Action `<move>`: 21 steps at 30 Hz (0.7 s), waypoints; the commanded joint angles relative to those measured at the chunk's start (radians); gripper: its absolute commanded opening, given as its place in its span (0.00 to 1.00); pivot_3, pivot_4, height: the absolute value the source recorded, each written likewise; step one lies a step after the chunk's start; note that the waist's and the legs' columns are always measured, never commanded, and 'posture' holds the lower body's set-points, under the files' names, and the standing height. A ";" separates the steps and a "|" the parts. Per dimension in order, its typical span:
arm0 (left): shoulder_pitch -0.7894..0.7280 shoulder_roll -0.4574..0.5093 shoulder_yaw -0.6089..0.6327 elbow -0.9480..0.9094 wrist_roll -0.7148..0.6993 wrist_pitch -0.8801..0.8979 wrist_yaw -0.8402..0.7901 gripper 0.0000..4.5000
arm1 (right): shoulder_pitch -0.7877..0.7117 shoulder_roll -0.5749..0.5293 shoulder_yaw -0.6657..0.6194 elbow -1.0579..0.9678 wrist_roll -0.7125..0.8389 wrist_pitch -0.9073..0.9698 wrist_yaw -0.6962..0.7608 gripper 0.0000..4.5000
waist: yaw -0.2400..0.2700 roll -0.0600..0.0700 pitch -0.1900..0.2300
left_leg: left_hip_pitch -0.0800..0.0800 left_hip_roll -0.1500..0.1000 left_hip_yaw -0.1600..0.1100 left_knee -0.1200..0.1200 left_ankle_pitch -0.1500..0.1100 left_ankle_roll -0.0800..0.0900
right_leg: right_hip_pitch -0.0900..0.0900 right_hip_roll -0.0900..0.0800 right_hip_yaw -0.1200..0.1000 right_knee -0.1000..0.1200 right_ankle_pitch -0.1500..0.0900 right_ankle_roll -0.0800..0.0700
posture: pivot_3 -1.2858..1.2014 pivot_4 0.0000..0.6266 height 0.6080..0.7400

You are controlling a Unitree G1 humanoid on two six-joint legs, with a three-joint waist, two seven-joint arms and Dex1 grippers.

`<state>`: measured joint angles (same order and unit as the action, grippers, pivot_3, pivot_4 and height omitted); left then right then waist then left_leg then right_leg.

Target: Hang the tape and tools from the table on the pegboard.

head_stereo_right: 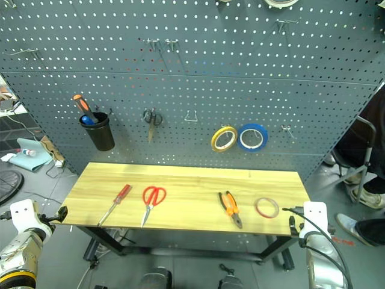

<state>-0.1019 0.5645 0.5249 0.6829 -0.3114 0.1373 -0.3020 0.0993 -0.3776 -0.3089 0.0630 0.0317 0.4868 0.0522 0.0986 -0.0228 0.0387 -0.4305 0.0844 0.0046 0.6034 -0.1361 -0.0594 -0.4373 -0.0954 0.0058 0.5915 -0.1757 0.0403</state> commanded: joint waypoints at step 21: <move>0.099 0.171 -0.411 -1.150 -0.368 0.470 -0.588 0.99 | -0.235 -0.444 0.328 -0.102 0.074 0.079 0.745 1.00 | -0.032 0.002 0.142 | -0.009 -0.003 -0.003 0.011 0.000 0.001 | -0.001 0.000 0.006 -0.008 0.000 0.000 | 0.60 0.41 1.00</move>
<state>0.0271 0.7248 0.1508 -0.4025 -0.6317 0.5825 -0.8413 -0.1109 -0.8060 -0.0001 -0.0600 0.1004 0.5480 0.7485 0.0667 -0.0211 0.1807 -0.4399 0.0813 0.0019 0.6142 -0.1361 -0.0584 -0.4391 -0.0949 0.0134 0.5834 -0.1760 0.0401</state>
